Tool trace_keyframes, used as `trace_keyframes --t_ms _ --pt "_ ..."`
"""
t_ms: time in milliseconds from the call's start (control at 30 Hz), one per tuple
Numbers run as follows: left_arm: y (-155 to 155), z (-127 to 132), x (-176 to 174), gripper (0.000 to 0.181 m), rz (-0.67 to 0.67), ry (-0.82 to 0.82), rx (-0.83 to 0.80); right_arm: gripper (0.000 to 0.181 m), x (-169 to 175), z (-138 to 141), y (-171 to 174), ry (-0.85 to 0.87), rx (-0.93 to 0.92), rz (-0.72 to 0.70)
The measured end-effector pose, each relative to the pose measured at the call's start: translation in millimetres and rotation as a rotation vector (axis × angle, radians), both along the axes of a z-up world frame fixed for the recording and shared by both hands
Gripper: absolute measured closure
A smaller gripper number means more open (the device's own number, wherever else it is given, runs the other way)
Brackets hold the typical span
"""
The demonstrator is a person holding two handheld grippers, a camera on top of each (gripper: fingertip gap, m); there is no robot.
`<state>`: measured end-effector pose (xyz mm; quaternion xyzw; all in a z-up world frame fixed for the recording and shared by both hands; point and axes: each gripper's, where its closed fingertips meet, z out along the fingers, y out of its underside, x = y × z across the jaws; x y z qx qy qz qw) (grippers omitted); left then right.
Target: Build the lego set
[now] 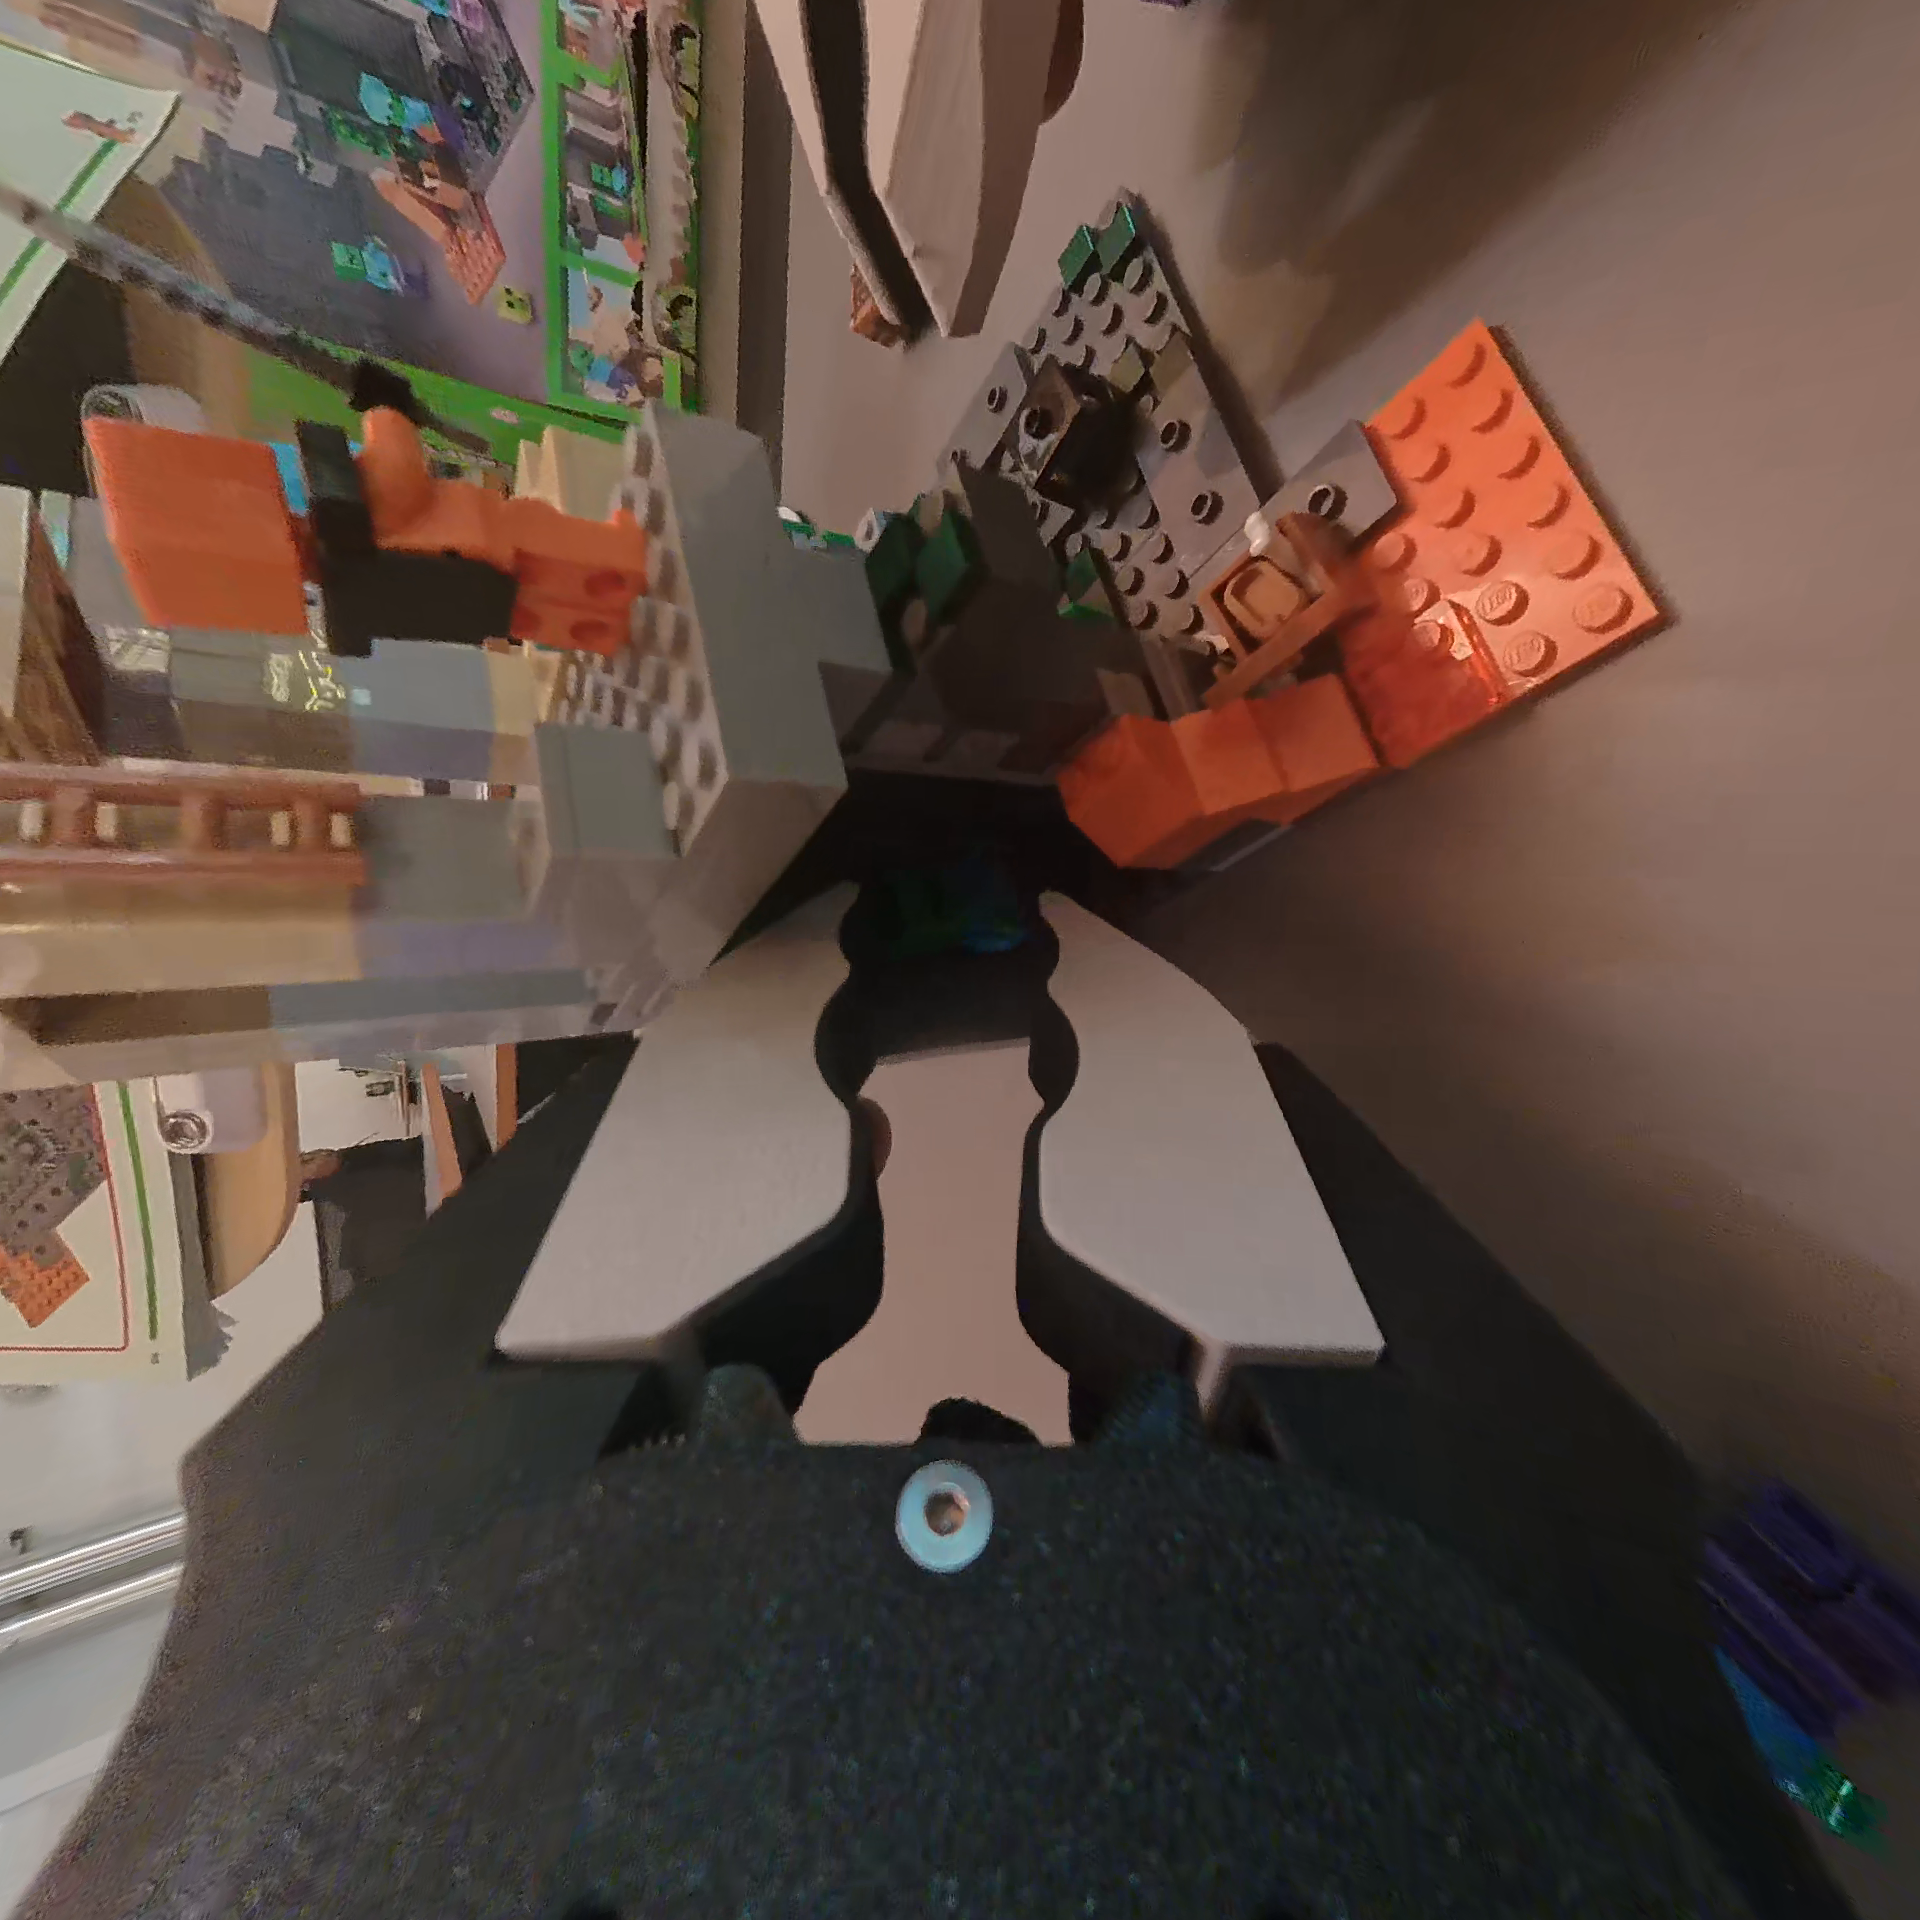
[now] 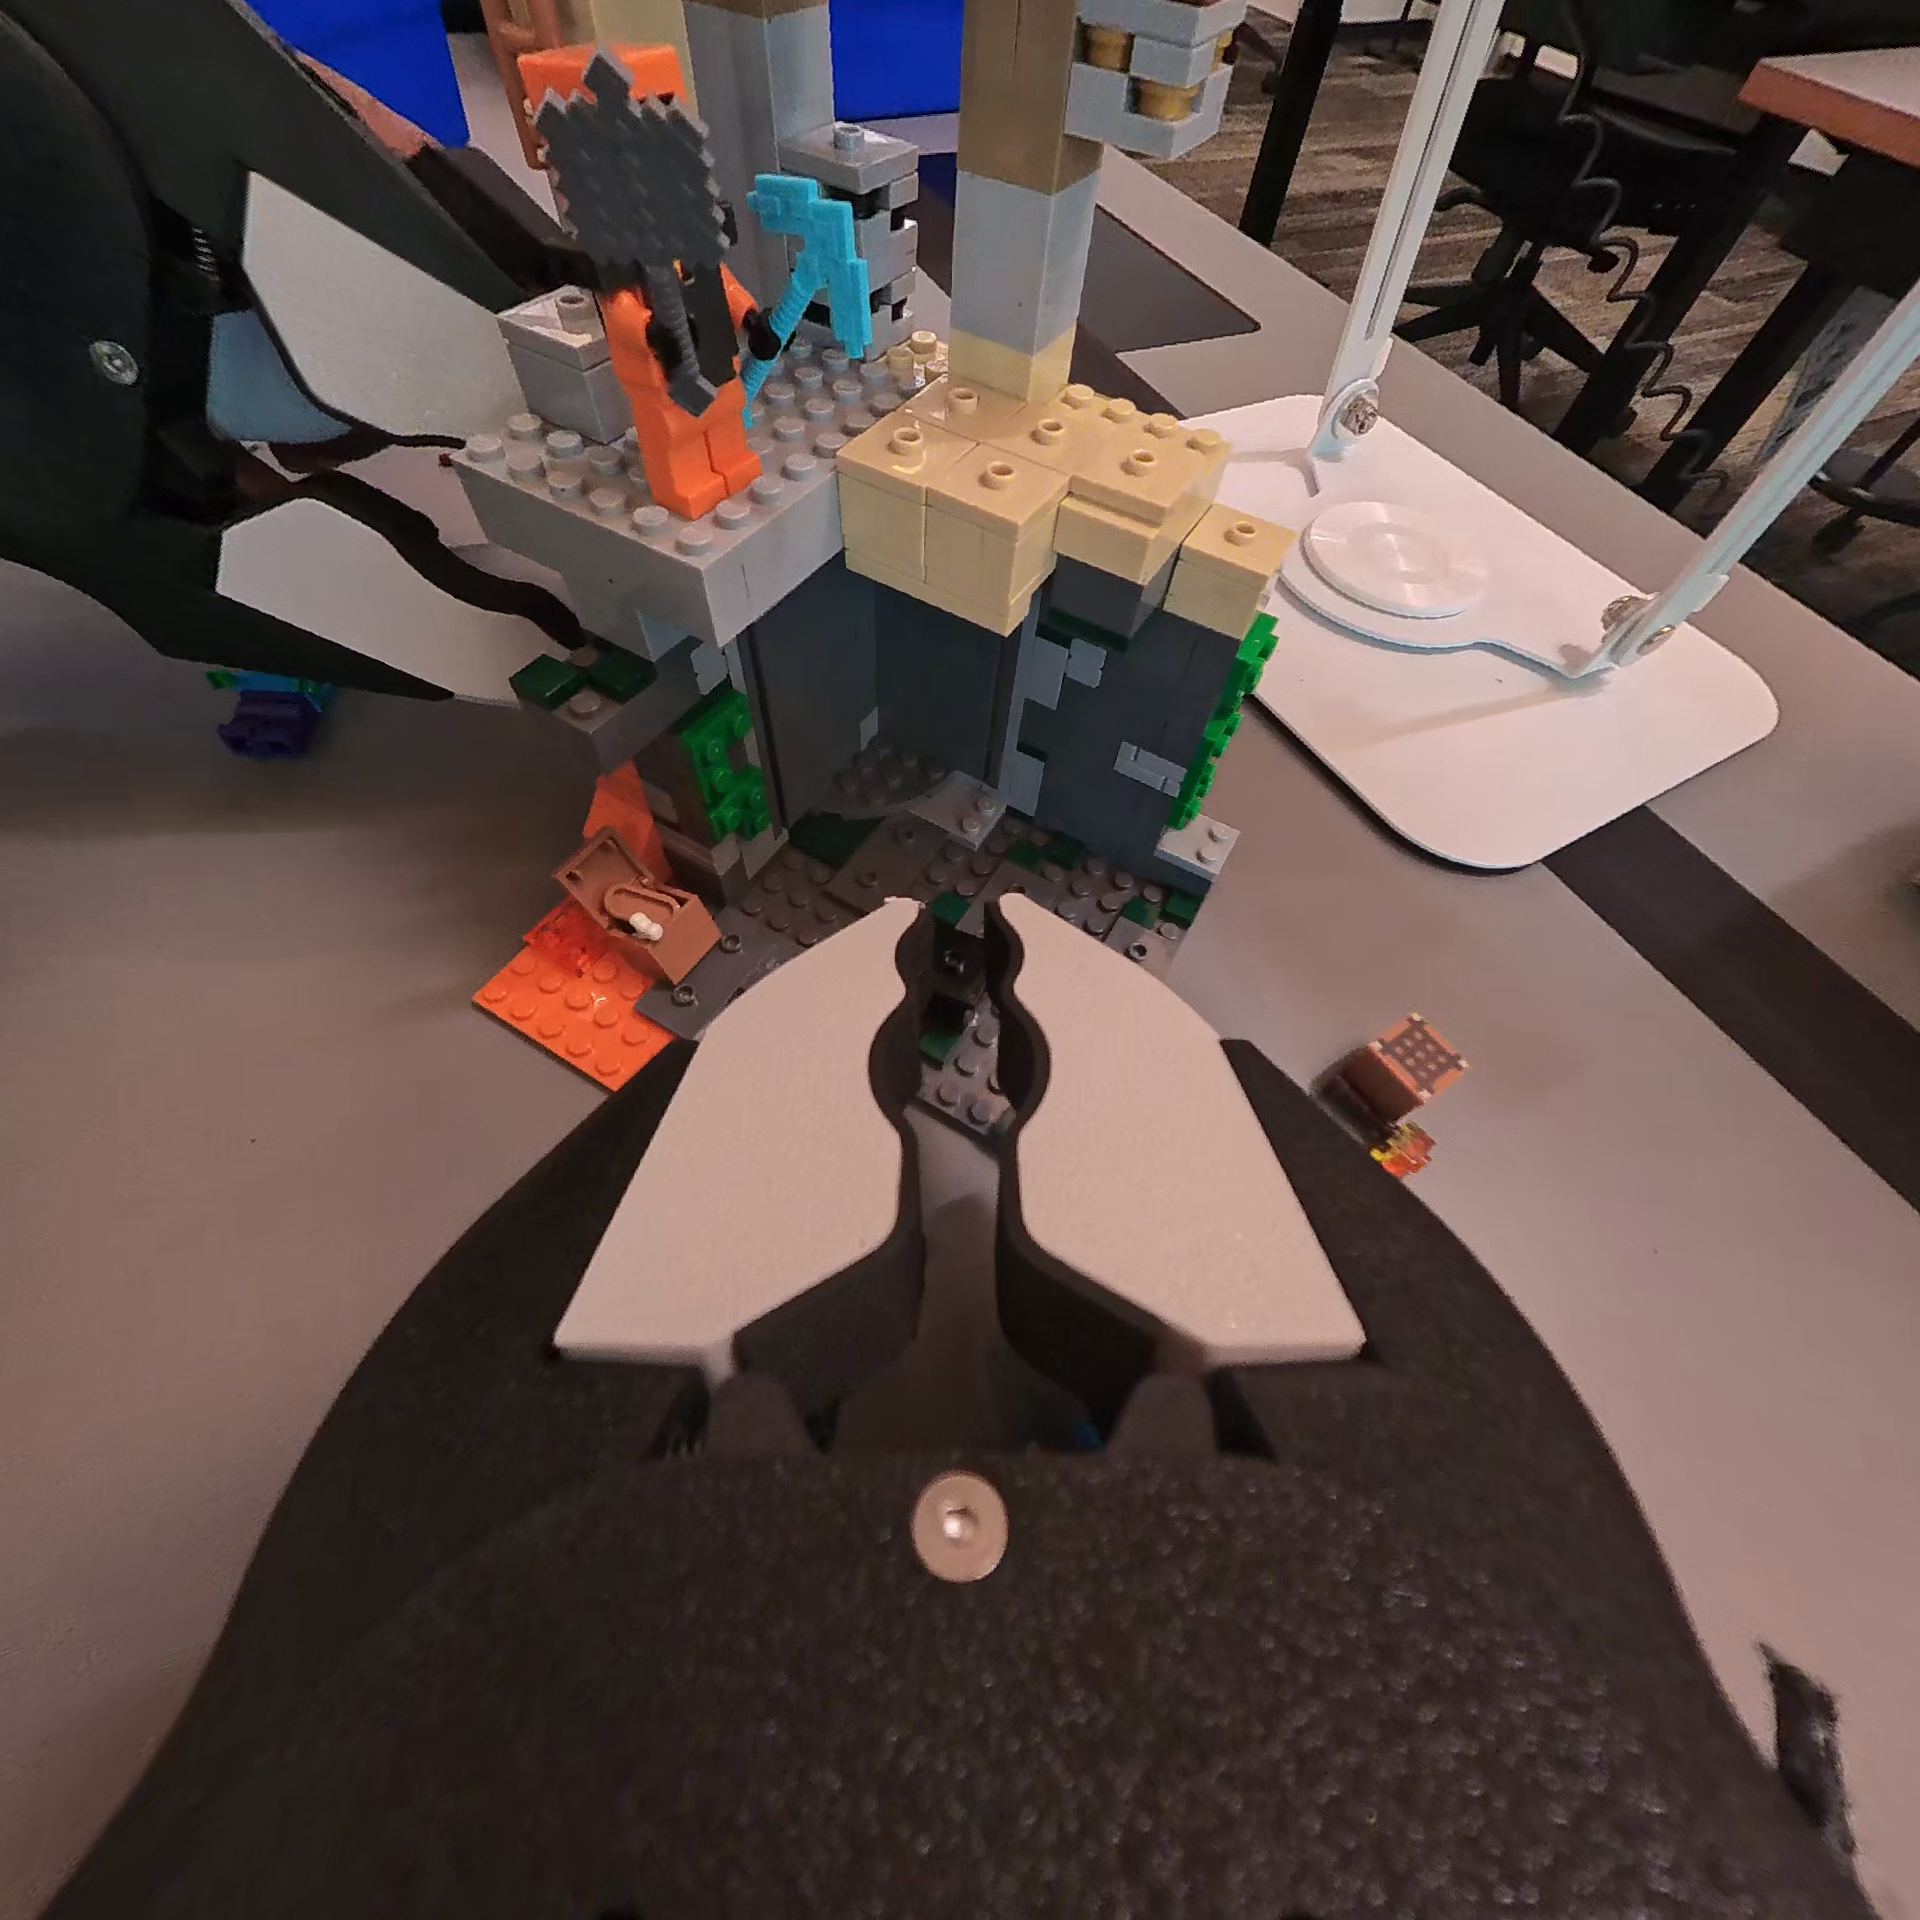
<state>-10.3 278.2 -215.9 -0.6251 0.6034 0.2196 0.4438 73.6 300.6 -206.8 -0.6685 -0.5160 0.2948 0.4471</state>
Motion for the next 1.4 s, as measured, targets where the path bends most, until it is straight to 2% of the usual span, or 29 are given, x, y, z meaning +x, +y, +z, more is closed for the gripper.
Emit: trace_keyframes --t_ms 667,733,767,933,1033,1167,1233,1300,1400 --pt "0 0 1 0.154 -0.006 0.001 0.033 0.172 1 4 2 0.009 0.003 -0.006" --pt "-4 -3 3 0.145 -0.007 -0.011 0.001 0.172 3 6 4 0.014 0.004 -0.013" --pt "-5 -2 4 0.139 -0.002 -0.037 -0.001 0.172 4 6 5 0.017 0.002 -0.018" --pt "-21 10 -1 0.136 0.031 -0.183 -0.023 0.172 7 8 11 0.035 -0.021 -0.036" --pt "-25 26 -12 0.143 0.13 -0.407 -0.057 0.172 8 11 13 0.044 -0.023 -0.044" --pt "-17 22 -25 0.127 0.291 -0.717 -0.278 0.172 11 5 17 -0.01 -0.053 -0.068" --pt "-16 19 -18 0.122 0.291 -0.834 -0.386 0.171 15 0 20 -0.073 -0.063 -0.082" --pt "-15 14 -11 0.121 0.27 -0.862 -0.441 0.167 22 -9 21 -0.174 -0.07 -0.076" --pt "-15 8 -4 0.123 0.252 -0.797 -0.421 0.167 35 -17 27 -0.311 -0.006 -0.053"
